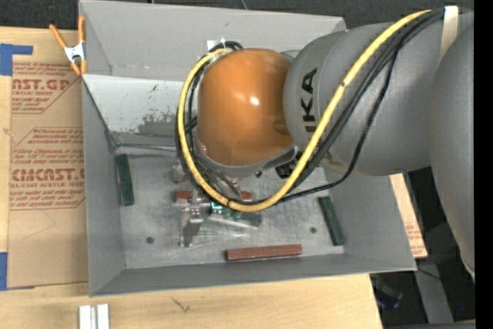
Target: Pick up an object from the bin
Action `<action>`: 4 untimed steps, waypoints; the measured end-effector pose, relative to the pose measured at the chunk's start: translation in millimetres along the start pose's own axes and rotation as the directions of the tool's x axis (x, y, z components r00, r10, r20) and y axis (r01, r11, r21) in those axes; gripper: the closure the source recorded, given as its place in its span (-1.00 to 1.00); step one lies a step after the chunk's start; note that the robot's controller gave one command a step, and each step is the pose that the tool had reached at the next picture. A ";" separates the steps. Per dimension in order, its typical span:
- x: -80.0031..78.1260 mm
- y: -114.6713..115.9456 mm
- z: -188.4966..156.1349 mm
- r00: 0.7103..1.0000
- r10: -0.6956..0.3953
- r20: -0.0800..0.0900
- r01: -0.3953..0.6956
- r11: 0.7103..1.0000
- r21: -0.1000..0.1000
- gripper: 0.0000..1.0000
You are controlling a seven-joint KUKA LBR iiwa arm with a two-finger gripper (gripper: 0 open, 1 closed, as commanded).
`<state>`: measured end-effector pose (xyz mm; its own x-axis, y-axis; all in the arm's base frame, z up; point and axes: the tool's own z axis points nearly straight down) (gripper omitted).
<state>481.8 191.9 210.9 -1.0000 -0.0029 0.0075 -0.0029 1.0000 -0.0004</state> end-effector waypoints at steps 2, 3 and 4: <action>-42.5 -24.4 37.1 0.995 -0.094 0.014 0.094 0.996 -0.002 -1.00; -38.2 -44.5 98.3 0.999 -0.030 0.010 0.030 1.000 -0.002 -1.00; -107.2 -75.2 130.5 0.999 -0.013 0.038 0.013 1.000 -0.009 1.00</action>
Offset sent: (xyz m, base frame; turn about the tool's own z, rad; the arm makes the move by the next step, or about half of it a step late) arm 0.0931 -0.0597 -0.0985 -0.2122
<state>588.3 116.9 79.6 -0.9994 -0.0160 -0.0306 -0.0162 0.9998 0.0084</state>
